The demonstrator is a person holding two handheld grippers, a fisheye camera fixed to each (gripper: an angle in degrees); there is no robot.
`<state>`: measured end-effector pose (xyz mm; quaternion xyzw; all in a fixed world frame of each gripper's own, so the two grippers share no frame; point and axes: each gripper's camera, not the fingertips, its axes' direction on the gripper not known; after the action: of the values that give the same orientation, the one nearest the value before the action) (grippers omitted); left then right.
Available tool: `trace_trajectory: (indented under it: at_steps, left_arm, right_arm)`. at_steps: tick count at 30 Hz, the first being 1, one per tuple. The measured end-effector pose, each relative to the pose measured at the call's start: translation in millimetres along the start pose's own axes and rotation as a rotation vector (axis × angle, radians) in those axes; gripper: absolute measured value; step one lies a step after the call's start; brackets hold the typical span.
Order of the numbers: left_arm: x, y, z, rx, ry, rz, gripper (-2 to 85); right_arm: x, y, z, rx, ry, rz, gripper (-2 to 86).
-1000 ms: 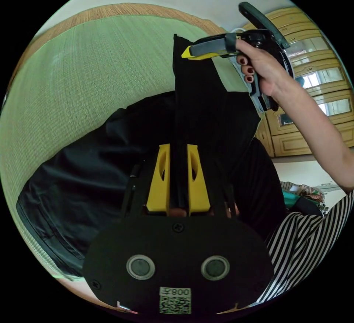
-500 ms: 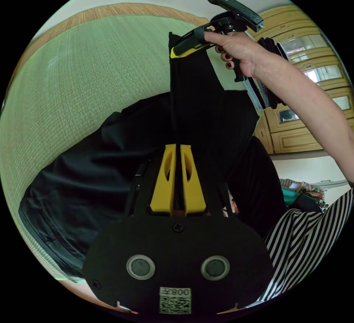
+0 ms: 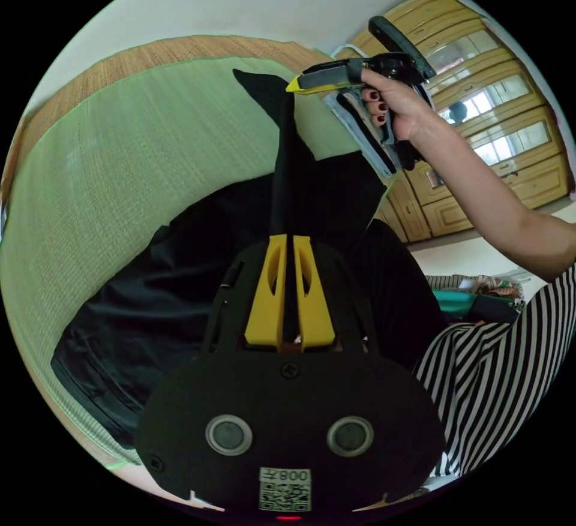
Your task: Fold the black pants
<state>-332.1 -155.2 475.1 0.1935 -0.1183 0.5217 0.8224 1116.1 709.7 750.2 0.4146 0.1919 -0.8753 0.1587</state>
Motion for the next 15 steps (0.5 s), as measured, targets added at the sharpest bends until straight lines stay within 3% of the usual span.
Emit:
trace_trajectory:
  at_steps: [7, 15]
  left_arm:
    - [49, -22, 65, -0.113, -0.02, 0.167, 1.1]
    - [75, -37, 172, -0.308, -0.052, 0.219, 0.9]
  right_arm:
    - [35, 102, -118, 0.121, -0.114, 0.043, 0.7]
    - [76, 210, -164, 0.119, -0.176, 0.167, 0.6]
